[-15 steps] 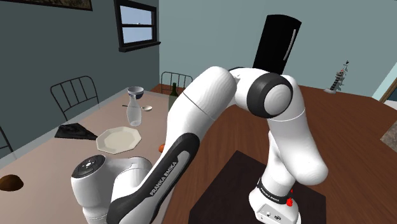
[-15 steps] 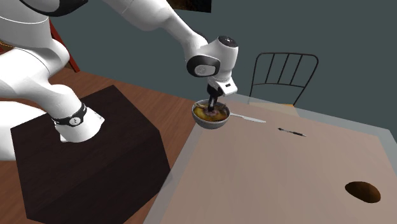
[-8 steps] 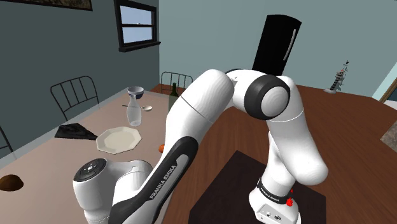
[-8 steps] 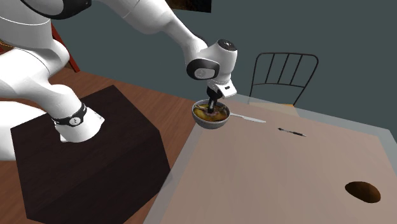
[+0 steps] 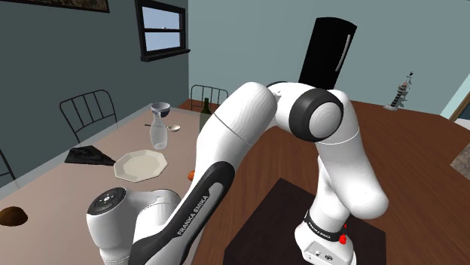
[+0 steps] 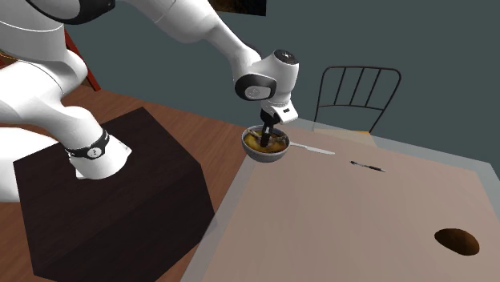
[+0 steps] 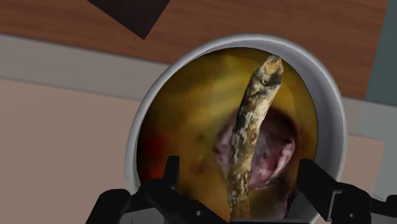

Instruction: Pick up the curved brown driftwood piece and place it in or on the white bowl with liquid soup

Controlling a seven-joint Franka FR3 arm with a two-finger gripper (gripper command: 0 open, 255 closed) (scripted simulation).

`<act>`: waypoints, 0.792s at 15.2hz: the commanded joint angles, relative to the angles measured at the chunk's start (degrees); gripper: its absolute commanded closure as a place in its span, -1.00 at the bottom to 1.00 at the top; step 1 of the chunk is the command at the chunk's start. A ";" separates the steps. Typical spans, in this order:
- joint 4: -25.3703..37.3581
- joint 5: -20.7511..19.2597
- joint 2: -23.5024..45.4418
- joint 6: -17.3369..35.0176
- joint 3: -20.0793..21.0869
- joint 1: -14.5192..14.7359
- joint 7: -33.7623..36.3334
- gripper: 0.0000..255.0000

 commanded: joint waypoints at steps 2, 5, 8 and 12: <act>0.40 0.70 -2.54 -2.92 0.52 -0.64 -0.45 -1.00; 1.04 1.31 -4.65 -5.64 0.92 -1.16 -0.85 -1.00; 1.03 1.31 -4.65 -5.64 0.92 -1.16 -0.85 -1.00; 1.04 1.31 -4.65 -5.64 0.92 -1.16 -0.85 -1.00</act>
